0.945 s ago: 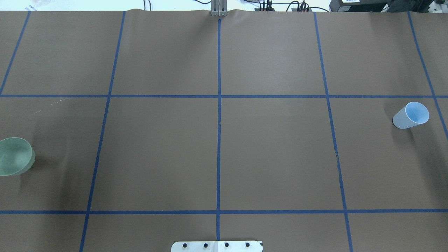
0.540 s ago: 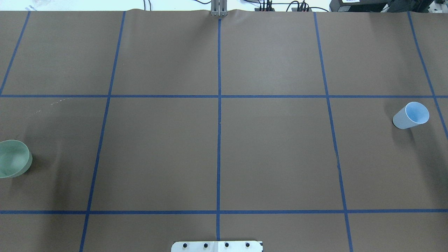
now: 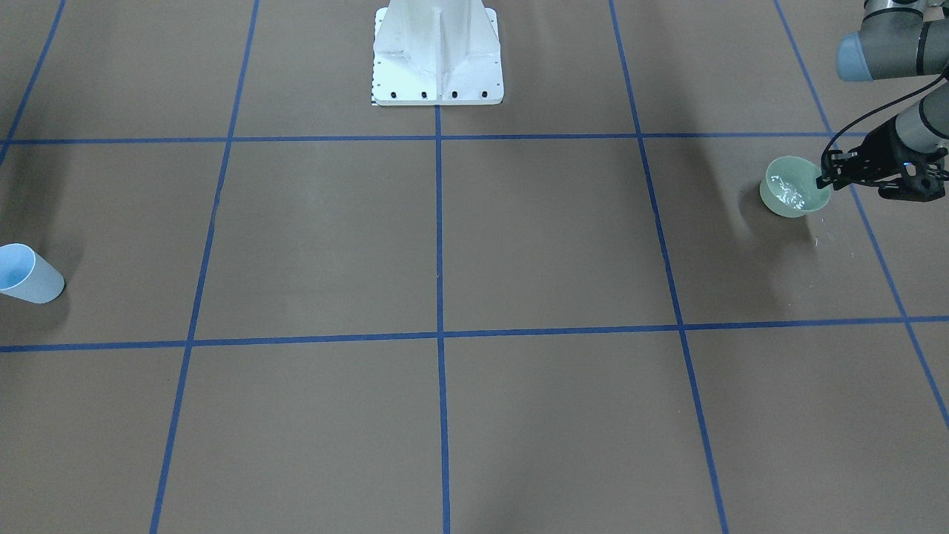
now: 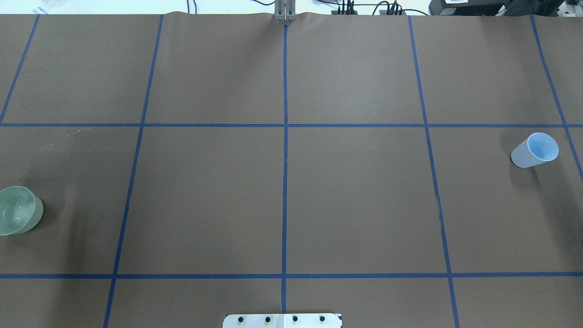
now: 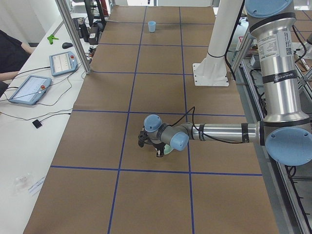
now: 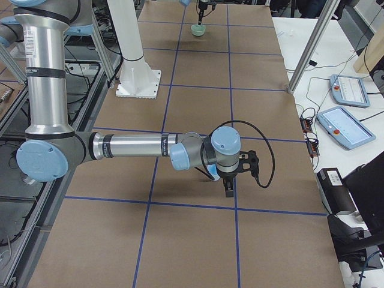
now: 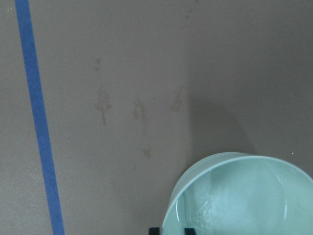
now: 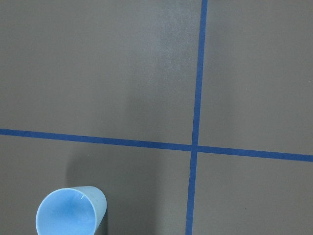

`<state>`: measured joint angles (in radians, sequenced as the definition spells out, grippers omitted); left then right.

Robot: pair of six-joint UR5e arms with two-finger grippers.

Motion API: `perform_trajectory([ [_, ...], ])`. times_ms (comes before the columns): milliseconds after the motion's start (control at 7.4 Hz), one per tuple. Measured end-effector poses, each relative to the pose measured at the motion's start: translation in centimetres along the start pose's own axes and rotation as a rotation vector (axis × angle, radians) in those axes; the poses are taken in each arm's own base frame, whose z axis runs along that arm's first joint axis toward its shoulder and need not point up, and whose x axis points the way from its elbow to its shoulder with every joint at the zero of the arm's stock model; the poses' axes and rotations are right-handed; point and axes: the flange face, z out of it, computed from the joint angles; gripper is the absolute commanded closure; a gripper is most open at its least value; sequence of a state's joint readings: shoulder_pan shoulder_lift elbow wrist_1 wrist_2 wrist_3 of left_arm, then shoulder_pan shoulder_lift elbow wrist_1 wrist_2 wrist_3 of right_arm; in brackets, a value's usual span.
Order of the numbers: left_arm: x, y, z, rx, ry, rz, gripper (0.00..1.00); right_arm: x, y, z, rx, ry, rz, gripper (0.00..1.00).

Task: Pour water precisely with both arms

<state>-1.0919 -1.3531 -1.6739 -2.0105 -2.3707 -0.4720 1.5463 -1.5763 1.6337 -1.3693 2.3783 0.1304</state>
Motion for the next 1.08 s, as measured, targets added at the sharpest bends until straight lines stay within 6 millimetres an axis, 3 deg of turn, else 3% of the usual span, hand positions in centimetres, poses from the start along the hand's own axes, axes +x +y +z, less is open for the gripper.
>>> perform_trajectory([
  [270,0.7,-0.7,-2.8,0.049,0.034,-0.001,0.00,0.1,0.0,0.1,-0.001,0.003,0.002,0.00],
  [540,3.1,-1.9,-6.4,0.080,0.040,0.014,0.00,0.3,0.1,0.2,-0.005,0.005,0.004,0.00],
  [810,5.3,-5.7,-12.1,0.078,-0.010,0.052,0.00,0.7,0.5,0.6,-0.014,0.007,0.007,0.00],
  [1080,4.5,-9.8,-18.6,0.087,-0.110,0.107,0.00,1.0,0.9,0.8,-0.021,0.010,0.013,0.00],
])
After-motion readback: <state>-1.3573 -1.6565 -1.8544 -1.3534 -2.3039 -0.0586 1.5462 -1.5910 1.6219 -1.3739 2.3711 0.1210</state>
